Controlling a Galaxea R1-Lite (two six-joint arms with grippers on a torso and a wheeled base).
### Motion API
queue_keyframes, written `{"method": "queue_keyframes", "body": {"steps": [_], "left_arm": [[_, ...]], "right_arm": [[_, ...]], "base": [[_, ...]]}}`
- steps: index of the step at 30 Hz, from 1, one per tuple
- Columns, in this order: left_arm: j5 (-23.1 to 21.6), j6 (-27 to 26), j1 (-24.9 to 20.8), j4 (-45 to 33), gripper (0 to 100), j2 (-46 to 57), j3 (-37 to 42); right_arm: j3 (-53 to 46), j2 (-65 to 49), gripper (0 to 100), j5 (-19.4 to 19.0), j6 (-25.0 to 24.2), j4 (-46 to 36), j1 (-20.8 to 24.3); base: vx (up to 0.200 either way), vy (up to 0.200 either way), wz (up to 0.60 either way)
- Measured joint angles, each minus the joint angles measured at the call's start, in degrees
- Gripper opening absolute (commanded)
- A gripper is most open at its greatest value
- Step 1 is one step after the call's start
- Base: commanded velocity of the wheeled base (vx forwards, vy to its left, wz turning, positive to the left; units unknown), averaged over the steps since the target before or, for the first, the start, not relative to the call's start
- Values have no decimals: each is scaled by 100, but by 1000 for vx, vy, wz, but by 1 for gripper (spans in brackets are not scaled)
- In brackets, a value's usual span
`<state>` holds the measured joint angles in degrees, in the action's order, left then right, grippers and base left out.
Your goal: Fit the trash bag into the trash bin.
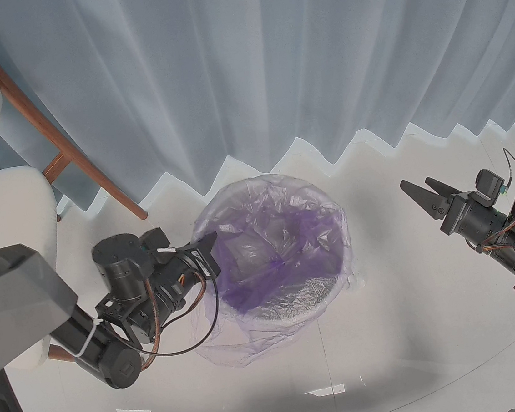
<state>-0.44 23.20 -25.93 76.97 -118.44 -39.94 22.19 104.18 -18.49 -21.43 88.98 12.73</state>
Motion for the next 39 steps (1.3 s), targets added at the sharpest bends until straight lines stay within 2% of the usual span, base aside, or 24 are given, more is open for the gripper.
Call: {"method": "queue_keyframes", "body": {"steps": [7,12,22,23,39], "left_arm": [[12,4,61,207,0,-691,-229],[84,6,102,768,0,-1185,-449],[166,9,151,1005,0,-1882,-777],[163,6,151,1005,100,-1913,-778],[123,-10,166,1161,100,-2044,-672]], "right_arm": [[0,43,100,-6,24,-2,2],[2,84,100,-9,30,-2,6],[11,119,100,-6,35,0,4],[13,119,100,-9,35,0,4],[16,130,100,-4,33,0,-2]], "base": [[0,0,0],[0,0,0],[0,0,0],[0,0,0],[0,0,0]]}}
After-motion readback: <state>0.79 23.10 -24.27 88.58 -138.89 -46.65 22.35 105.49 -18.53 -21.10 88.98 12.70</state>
